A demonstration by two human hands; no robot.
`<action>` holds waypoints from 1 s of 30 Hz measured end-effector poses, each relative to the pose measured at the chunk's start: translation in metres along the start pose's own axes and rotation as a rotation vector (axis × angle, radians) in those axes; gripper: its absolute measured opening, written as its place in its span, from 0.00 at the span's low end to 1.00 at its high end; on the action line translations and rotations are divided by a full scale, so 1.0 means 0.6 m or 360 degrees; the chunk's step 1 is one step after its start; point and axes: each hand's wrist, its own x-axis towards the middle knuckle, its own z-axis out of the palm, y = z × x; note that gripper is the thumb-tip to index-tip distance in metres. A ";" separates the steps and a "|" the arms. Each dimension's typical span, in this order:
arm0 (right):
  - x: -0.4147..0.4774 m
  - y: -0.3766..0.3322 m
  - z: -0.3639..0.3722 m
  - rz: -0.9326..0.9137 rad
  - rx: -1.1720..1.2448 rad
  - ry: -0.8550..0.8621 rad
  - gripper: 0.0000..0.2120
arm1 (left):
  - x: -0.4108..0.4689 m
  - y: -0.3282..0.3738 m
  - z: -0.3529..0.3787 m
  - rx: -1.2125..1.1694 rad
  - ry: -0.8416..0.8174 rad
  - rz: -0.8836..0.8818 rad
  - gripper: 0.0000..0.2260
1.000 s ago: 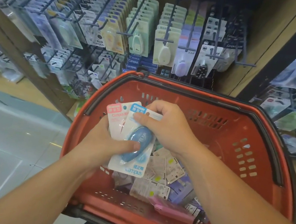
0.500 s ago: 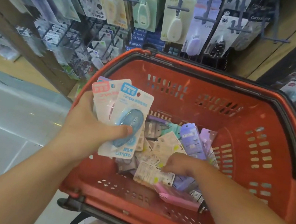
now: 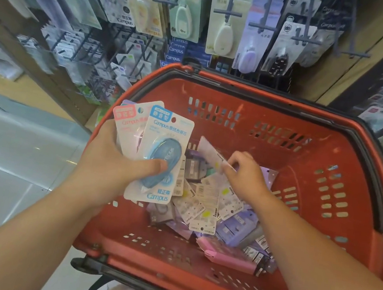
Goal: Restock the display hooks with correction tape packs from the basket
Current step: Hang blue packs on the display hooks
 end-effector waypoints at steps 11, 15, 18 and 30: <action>-0.017 0.072 0.048 -0.0007 -0.0700 -0.0817 0.16 | 0.015 -0.005 0.004 0.0048 0.0015 0.0004 0.43; 0.015 0.059 0.058 0.0271 -0.0625 -0.0535 0.24 | 0.014 -0.009 0.006 0.0014 -0.0003 -0.0037 0.43; 0.022 0.067 0.082 0.0423 -0.0693 -0.0538 0.33 | 0.014 -0.011 0.008 0.0002 -0.0006 -0.0043 0.43; 0.003 0.039 0.098 0.0119 -0.0989 -0.0771 0.36 | 0.014 -0.013 0.012 -0.0047 -0.0007 -0.0107 0.44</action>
